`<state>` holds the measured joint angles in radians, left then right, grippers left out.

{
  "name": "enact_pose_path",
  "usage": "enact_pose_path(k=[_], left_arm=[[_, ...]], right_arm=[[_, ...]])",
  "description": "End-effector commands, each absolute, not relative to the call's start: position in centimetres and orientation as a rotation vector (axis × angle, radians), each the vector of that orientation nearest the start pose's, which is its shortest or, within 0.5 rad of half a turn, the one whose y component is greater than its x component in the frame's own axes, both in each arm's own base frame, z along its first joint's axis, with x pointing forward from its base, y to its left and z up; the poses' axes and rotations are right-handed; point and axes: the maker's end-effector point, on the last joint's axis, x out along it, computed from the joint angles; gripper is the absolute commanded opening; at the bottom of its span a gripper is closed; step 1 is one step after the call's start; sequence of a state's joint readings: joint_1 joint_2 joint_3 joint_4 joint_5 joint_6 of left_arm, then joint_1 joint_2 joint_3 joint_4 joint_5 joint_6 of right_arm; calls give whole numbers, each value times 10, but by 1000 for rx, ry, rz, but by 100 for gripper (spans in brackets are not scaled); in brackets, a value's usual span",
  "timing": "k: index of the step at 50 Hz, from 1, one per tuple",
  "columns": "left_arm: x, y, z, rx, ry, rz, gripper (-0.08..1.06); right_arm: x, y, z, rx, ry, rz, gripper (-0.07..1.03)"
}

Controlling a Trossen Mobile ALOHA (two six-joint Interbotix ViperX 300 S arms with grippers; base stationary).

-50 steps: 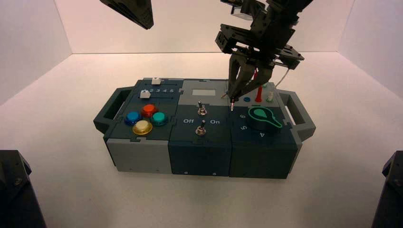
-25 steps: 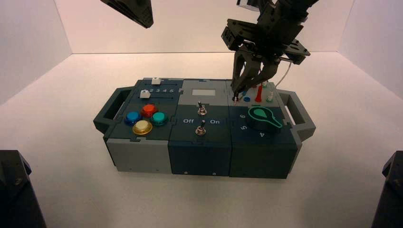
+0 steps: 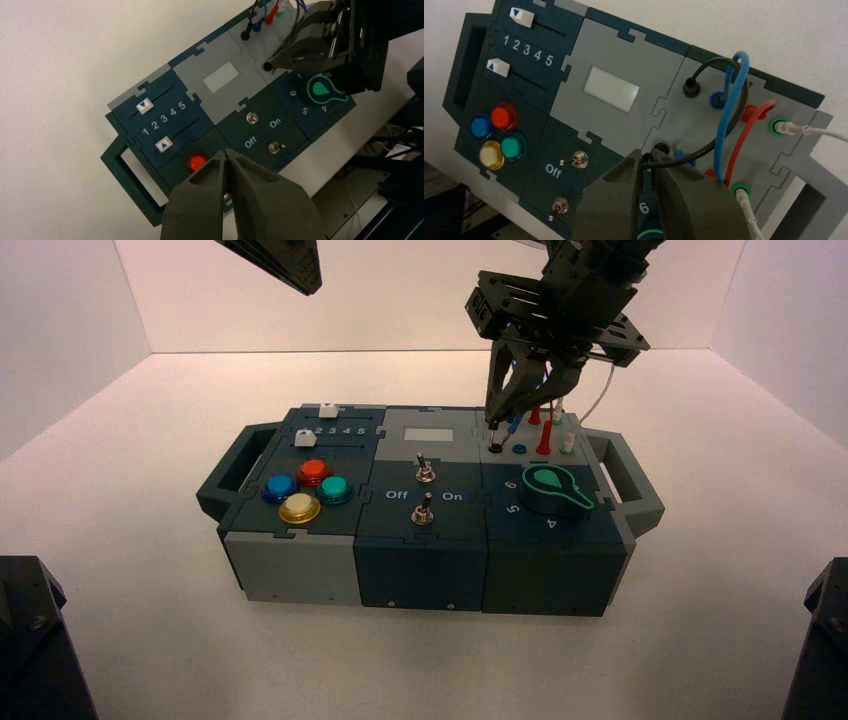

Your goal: Insert the black wire.

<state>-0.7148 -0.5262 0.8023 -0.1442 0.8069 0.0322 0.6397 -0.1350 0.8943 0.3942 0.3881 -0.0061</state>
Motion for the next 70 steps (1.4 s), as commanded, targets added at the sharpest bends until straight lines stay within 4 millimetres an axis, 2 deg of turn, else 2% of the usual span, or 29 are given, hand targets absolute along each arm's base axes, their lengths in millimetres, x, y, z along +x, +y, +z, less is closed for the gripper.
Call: enact_pose_path(k=[1,23,70], left_arm=[[200,-198,196,268,1027,-711,-3],[199,-198,195,269,1028,-712,-3],[200,-198,197,272,1022,-713,-3]], right_arm=[[241,211,79,25,1168,503,-2],[244,209,79,-13,1144,511,-2],[243,206,66,-45,1177,503,-2]])
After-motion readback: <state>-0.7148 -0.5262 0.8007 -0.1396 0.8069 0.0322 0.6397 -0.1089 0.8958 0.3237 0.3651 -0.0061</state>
